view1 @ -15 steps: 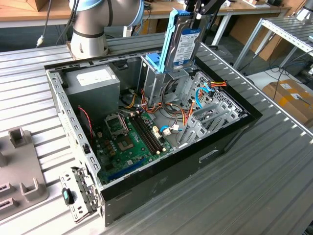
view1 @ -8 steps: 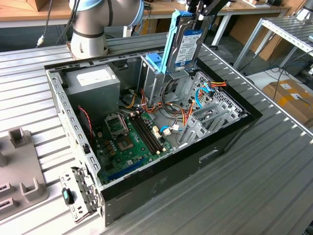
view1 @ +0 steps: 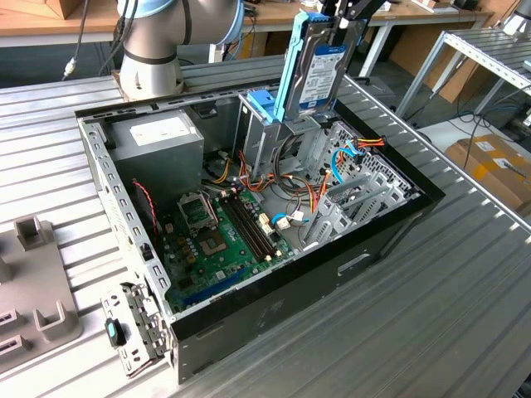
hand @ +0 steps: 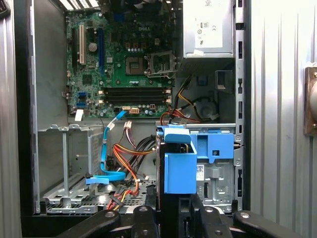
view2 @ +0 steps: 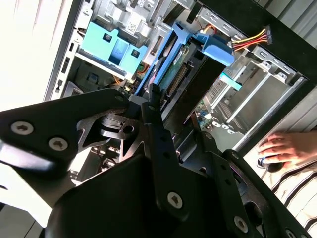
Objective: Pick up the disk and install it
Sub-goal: 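Pick up the disk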
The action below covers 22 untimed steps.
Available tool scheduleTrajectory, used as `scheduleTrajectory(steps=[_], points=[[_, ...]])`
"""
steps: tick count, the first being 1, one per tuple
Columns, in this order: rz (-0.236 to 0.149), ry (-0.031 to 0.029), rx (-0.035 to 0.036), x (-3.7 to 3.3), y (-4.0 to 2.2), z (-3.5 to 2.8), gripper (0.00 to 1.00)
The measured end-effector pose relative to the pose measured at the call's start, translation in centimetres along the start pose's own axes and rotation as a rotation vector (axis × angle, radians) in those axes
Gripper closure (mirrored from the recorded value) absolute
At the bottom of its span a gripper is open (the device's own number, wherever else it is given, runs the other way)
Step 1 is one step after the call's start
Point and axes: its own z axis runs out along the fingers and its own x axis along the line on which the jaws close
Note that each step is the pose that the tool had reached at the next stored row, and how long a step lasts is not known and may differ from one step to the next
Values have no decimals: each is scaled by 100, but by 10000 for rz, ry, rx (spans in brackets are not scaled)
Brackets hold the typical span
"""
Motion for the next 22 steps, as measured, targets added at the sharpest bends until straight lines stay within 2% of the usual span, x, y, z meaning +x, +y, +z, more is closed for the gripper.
scheduleTrajectory(steps=[8,22], points=[[-1,4,-1,12,-22,-12,65],[0,4,-8,150,-110,-8,65]])
